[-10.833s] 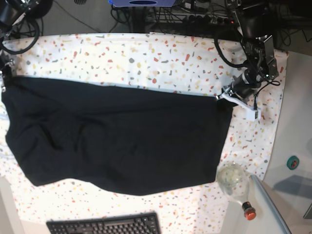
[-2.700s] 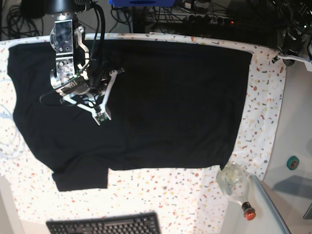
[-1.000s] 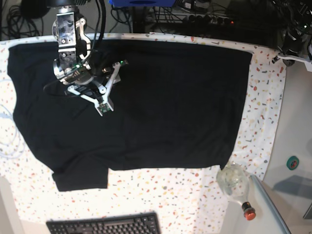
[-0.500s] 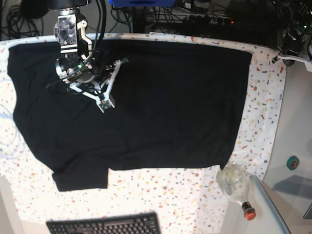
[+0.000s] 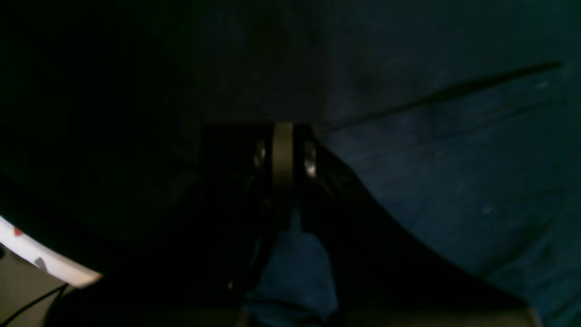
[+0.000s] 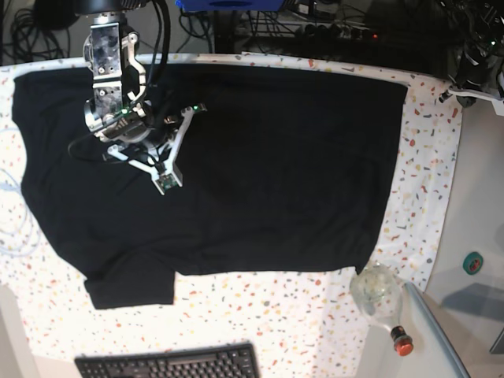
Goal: Layout the t-shirt on the table in an organized manner, then fold the t-shirt properly
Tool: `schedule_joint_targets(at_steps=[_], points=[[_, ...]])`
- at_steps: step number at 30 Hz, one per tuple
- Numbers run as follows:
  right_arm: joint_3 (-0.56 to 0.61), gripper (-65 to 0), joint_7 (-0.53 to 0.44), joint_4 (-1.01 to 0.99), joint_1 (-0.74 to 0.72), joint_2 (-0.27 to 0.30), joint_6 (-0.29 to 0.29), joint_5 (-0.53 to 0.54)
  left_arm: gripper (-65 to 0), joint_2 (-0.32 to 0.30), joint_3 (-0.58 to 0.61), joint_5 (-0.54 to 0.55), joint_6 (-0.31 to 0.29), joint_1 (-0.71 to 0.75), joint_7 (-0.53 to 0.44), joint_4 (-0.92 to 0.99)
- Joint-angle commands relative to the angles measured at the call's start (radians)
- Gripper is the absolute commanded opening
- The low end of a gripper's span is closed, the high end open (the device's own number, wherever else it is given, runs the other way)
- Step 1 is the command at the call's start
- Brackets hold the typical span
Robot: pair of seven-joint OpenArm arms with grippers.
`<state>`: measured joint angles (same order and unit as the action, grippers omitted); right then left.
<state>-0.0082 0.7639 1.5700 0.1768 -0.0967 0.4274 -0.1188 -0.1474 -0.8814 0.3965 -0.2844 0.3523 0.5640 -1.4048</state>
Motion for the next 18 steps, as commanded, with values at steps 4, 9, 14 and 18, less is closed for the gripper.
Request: schedule_joint_targets(at_steps=[4,9,14,18], points=[[0.004,-65.0,-0.01,0.02,-0.016,-0.005,-0.003,0.008,-65.0,-0.016,-0.008,0.008,0.0,0.004,-0.023,-0.014],[0.006,-65.0,-0.013,0.02,-0.035,-0.008,-0.003,0.008,-65.0,-0.016,-0.008,0.008,0.0,0.006,-0.023,-0.014],[0.006,-65.0,-0.01,0.02,-0.052,-0.008,-0.003,0.009,-65.0,-0.016,-0.008,0.008,0.0,0.004,-0.023,-0.014],[0.072,-65.0,-0.011,0.02,-0.061,-0.005,-0.002,0.009,-65.0,-0.016,-0.008,0.008,0.0,0.003,-0.023,-0.014]])
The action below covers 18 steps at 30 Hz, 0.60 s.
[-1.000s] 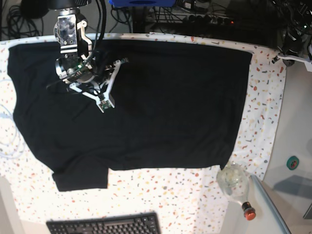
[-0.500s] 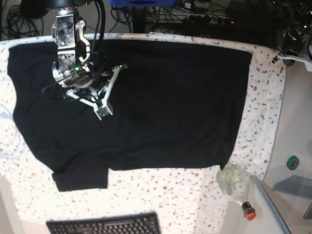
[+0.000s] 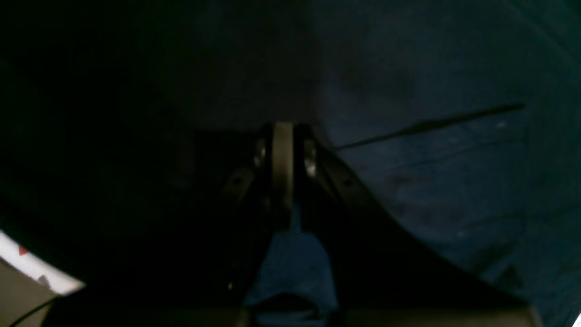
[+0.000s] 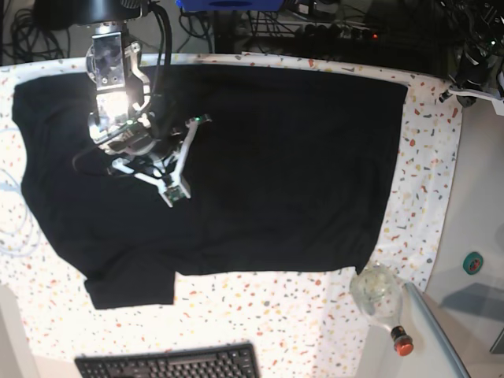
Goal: Layout the t-shirt on the table in an organized manner, then fold the t-shirt properly
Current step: 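Grasp the shirt edge corners with both grippers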
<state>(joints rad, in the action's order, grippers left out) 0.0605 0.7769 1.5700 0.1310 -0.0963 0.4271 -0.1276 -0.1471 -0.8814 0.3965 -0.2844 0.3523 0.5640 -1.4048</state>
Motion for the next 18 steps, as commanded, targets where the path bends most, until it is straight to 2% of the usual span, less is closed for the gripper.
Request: schedule_joint_targets(at_steps=[1,7,18], points=[[0.019,-65.0,-0.024,0.02,-0.017,-0.006,-0.001,0.018,-65.0,-0.016,-0.008,0.008,0.0,0.003,-0.023,-0.014],[0.066,-65.0,-0.024,0.014,-0.024,-0.007,-0.001,0.018,-65.0,-0.016,-0.008,0.008,0.0,0.001,-0.023,-0.014],[0.057,-65.0,-0.021,-0.01,-0.024,-0.003,-0.001,0.018,-65.0,-0.016,-0.008,0.008,0.0,0.0,-0.023,-0.014]])
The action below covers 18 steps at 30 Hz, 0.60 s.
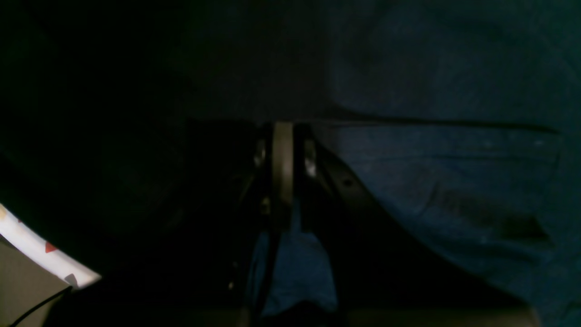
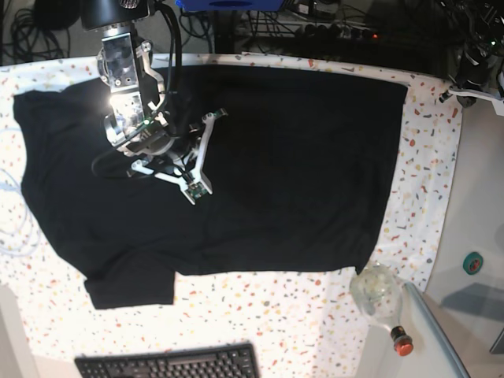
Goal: Layout the t-shirt on the table in an organized manner, then fold the t-shirt properly
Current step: 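Grasp the shirt edge corners with both grippers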
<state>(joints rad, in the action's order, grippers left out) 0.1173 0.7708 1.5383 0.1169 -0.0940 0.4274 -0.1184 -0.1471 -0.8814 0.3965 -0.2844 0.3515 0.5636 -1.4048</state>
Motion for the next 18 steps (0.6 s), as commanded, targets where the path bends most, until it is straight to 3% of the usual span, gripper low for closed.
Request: schedule_joint_targets(at_steps=[1,4,7,9,10,14,16,18], points=[[0.0,-65.0,-0.015,0.024,-0.006,-0.005,-0.002,0.009,-65.0,-0.016,-0.008,0.008,0.0,0.001,-0.023,-0.014],[-0.014,-62.7,-0.015,0.066,0.013,-0.003,-0.002,0.009,-65.0,-0.016,0.0,0.008,0.0,0.001,-0.023,-0.02],[-0.092,-38.6,-0.02,0.172,0.046,-0.008,-0.002,0.01,-65.0,-0.006,0.003,0.008,-0.002,0.001,-0.023,-0.044],[-0.178,-28.2,-0.026,0.247,0.071,-0.006,-0.002,0.01,-65.0,0.016,0.003,0.008,-0.003,0.002,-0.023,-0.077],[-0.232,-26.1,-0.029,0.282,0.082,-0.006,-0.002,0.01,-65.0,0.024,0.003,0.008,-0.005,0.007,-0.023,-0.098],[-0.511,-31.7,-0.081,0.328,0.109,0.0,-0.002,0.01,-65.0,0.025,0.095,0.008,-0.14,0.04,-0.023,-0.19],[-0.654,-41.0,-0.07,0.294,0.106,0.029,0.003,0.009,-65.0,0.027,0.17,0.008,-0.178,0.047,-0.023,-0.215],[-0.743,-53.0,-0.069,0.239,0.106,0.066,0.003,0.012,-65.0,0.034,0.241,0.006,-0.177,0.044,-0.023,-0.213]])
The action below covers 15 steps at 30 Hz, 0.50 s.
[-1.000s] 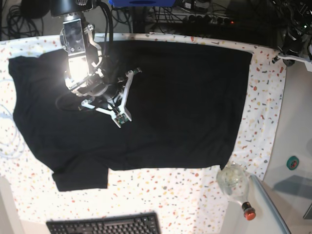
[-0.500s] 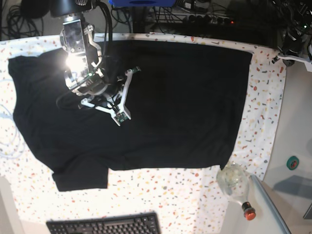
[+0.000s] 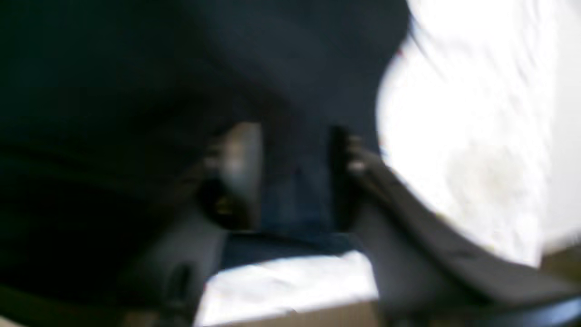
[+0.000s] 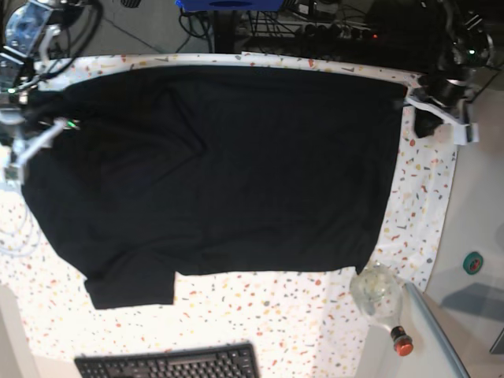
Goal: Layout the t-shirt on the table in an organized manner, then fold the t-shirt properly
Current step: 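Grasp the shirt edge corners with both grippers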
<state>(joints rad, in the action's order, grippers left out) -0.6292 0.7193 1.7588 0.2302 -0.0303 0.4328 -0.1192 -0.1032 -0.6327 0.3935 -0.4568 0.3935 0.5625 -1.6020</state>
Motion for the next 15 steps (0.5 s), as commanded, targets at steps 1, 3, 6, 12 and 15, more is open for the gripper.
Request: schedule_joint_targets(at_steps=[1,3,6,12,15], points=[[-0.033,-62.0,-0.02,-0.013,-0.007,0.017,-0.002,0.013,-65.0,-0.002,0.021,0.006,-0.004,0.0,-0.023,-0.007],[-0.088,-65.0,-0.02,-0.064,-0.007,0.028,-0.002,0.013,-65.0,0.003,0.061,0.006,-0.004,-0.014,-0.026,0.019],[-0.119,-65.0,-0.02,-0.11,-0.004,0.031,-0.001,0.013,-65.0,0.003,0.083,0.005,-0.004,-0.046,-0.026,0.088],[-0.123,-65.0,-0.062,-0.222,-0.007,0.056,-0.001,0.013,-65.0,-0.043,0.087,-0.018,-0.004,-0.086,-0.029,0.23],[-0.126,-65.0,-0.089,-0.331,-0.042,0.102,-0.002,0.011,-65.0,-0.054,0.089,-0.1,-0.004,-0.126,-0.046,0.308]])
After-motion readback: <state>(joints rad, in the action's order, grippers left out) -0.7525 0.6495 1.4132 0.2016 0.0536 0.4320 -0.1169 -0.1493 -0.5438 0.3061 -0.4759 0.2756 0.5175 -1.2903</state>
